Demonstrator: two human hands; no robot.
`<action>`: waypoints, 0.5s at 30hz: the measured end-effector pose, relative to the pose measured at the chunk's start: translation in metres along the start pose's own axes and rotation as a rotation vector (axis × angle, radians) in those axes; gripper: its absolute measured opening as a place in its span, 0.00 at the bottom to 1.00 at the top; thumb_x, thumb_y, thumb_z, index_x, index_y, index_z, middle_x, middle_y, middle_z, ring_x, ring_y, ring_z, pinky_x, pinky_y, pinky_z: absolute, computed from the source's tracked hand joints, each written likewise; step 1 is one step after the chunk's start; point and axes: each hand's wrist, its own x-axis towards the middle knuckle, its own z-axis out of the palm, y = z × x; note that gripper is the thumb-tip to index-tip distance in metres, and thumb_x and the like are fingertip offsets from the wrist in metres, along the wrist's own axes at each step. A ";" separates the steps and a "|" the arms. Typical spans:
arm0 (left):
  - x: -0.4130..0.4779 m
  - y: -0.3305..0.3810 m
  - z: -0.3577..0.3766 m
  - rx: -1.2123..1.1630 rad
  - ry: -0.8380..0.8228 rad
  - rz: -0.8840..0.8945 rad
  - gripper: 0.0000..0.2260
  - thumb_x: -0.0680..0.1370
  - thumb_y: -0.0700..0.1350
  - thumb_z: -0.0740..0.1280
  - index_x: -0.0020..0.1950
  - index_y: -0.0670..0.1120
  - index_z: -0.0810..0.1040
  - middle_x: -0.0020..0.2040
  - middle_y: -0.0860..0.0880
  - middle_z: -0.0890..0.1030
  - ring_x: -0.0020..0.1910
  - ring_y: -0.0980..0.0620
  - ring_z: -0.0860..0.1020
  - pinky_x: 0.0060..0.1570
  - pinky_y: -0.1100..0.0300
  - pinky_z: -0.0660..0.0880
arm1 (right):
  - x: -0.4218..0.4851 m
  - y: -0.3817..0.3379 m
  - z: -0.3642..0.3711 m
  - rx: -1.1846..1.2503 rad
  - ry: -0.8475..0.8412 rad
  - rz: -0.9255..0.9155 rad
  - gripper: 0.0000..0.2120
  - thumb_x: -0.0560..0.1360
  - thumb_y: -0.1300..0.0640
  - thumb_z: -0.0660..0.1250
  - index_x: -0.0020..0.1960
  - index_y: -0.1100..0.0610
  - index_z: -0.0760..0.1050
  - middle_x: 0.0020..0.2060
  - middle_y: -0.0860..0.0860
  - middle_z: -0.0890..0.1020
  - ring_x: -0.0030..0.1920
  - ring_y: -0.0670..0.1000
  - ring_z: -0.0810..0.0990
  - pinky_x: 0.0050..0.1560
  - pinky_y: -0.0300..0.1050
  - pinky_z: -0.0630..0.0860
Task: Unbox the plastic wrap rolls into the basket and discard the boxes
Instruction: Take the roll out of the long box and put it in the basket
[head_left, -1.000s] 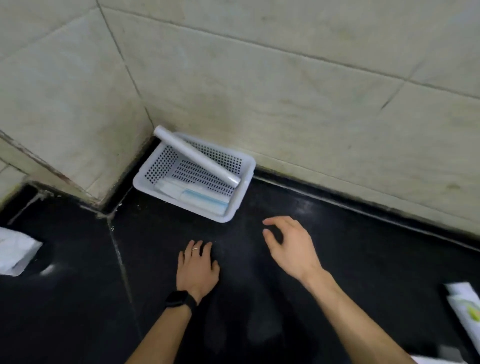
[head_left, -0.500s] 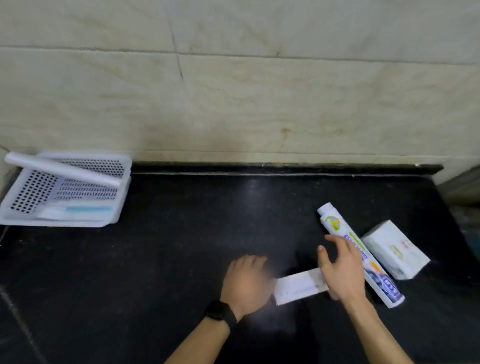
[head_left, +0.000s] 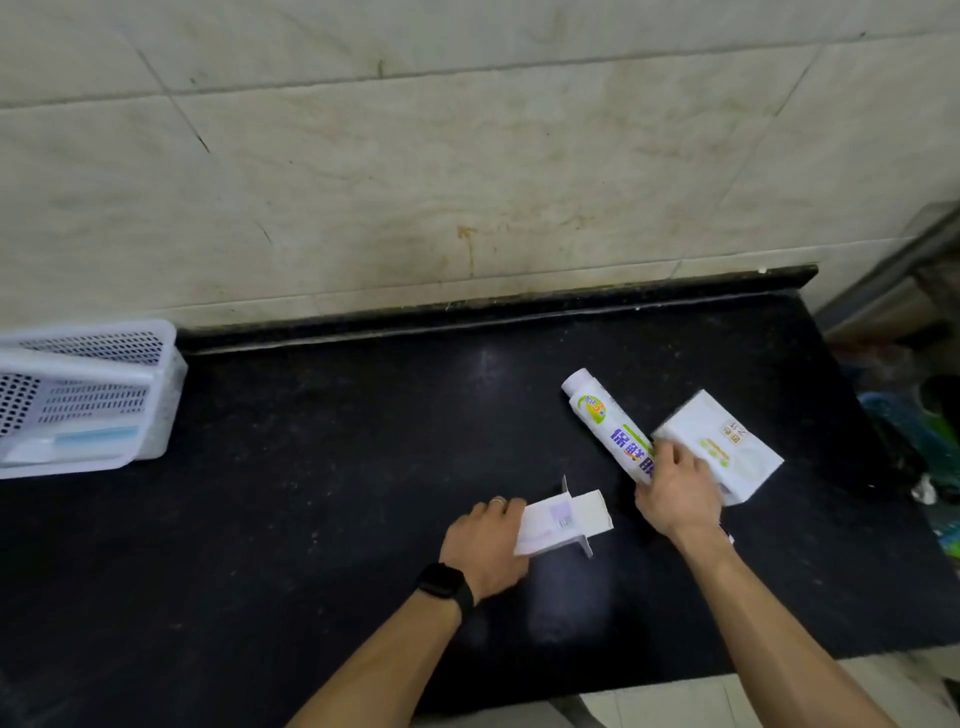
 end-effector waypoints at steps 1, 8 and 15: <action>-0.002 -0.003 -0.002 -0.013 0.004 -0.012 0.24 0.74 0.53 0.65 0.69 0.51 0.65 0.63 0.49 0.73 0.60 0.44 0.74 0.54 0.50 0.74 | 0.001 0.001 0.002 -0.032 0.001 -0.009 0.31 0.74 0.50 0.68 0.74 0.55 0.63 0.70 0.56 0.71 0.67 0.61 0.69 0.65 0.56 0.71; -0.030 -0.064 -0.020 -0.086 0.133 -0.185 0.26 0.72 0.52 0.66 0.69 0.52 0.65 0.63 0.50 0.73 0.58 0.46 0.75 0.56 0.53 0.73 | -0.007 -0.023 0.014 0.157 -0.109 -0.099 0.24 0.68 0.45 0.72 0.59 0.56 0.76 0.55 0.56 0.82 0.55 0.60 0.77 0.54 0.49 0.72; -0.110 -0.183 -0.023 -0.160 0.280 -0.523 0.27 0.71 0.52 0.67 0.69 0.51 0.66 0.59 0.49 0.76 0.57 0.45 0.75 0.57 0.53 0.71 | -0.075 -0.132 0.038 0.423 -0.340 -0.387 0.24 0.62 0.49 0.75 0.56 0.43 0.75 0.50 0.44 0.79 0.44 0.39 0.77 0.37 0.30 0.70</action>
